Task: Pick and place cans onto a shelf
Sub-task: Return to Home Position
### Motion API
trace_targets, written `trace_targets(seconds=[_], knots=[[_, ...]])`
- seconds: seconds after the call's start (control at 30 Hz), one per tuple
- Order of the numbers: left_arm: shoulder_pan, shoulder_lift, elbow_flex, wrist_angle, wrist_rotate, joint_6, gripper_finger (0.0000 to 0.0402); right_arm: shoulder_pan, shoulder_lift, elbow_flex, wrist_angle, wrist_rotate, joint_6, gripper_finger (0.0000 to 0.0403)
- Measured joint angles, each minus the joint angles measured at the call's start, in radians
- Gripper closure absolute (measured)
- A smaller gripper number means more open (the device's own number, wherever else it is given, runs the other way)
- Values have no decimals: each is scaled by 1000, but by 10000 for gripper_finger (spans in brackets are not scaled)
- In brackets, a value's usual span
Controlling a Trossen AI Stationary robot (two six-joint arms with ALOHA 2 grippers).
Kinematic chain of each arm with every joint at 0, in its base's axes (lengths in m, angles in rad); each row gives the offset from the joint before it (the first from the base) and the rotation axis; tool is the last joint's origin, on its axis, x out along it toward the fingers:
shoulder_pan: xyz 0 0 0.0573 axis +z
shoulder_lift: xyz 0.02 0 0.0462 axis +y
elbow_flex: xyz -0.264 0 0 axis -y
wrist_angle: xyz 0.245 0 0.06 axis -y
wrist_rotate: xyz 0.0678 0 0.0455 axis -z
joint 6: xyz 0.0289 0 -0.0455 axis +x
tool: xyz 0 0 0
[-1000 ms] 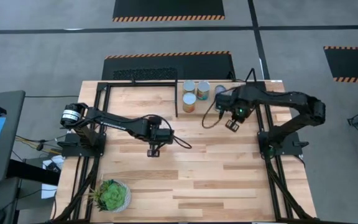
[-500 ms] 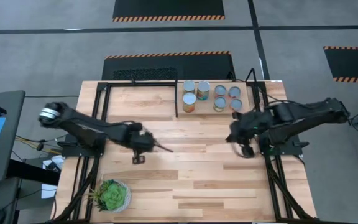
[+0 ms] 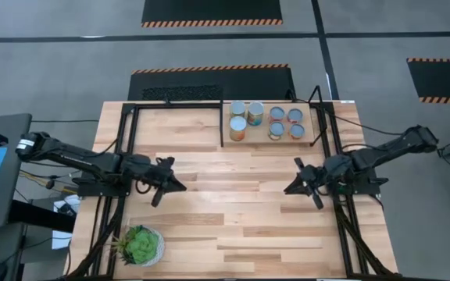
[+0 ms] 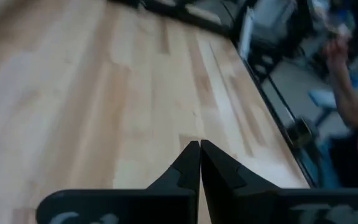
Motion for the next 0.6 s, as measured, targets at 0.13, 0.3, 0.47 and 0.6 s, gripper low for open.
trace_targets(seconds=[0.13,0.3,0.47,0.6], knots=[[-2,-7,-39,113,-102,42,401,18,-31,-130,165,52,-7,341],[-2,-29,-78,195,-122,162,401,7,-54,-189,191,105,-11,341],[-2,-97,-154,256,-149,144,401,1,-89,-187,156,94,-26,341],[-3,-172,-179,257,-143,138,401,1,-132,-187,147,95,-34,341]])
